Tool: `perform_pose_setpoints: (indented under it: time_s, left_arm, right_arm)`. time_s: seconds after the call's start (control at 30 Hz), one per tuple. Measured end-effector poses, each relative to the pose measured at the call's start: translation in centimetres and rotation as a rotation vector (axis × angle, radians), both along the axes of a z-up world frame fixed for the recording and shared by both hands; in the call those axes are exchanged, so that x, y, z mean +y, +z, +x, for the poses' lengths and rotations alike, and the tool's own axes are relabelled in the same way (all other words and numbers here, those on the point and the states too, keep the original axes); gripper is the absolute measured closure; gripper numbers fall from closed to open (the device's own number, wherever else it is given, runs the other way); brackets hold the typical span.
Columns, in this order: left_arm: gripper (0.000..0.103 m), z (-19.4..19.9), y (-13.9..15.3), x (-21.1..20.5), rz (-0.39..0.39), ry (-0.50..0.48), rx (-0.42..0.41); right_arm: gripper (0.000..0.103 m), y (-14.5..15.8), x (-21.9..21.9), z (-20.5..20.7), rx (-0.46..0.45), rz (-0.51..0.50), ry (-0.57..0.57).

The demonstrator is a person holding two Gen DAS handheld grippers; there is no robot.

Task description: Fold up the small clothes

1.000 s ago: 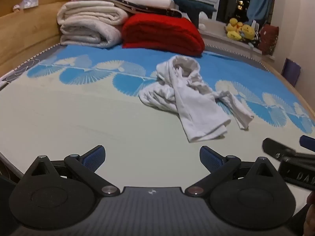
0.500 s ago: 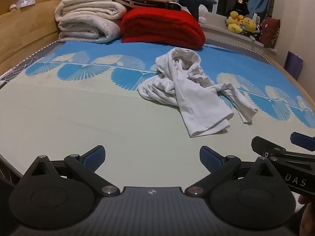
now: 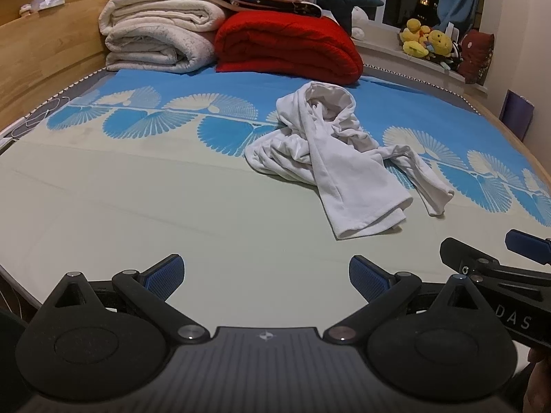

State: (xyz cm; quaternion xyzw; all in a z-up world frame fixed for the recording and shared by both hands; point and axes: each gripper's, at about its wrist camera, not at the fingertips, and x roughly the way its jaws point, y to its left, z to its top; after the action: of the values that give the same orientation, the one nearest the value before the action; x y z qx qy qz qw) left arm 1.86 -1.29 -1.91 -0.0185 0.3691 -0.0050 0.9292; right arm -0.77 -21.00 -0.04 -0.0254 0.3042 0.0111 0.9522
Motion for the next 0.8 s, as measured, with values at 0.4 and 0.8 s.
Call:
perform_pose_setpoints:
  time_s: [0.4, 0.8]
  left_arm:
    - [0.001, 0.02, -0.04, -0.17, -0.002, -0.002, -0.001]
    - [0.001, 0.01, -0.08, -0.22, -0.002, -0.002, 0.0]
  right_arm:
    - [0.017, 0.2, 0.03, -0.3, -0.015, 0.002, -0.002]
    - [0.017, 0.37, 0.12, -0.23, -0.007, 0.008, -0.004]
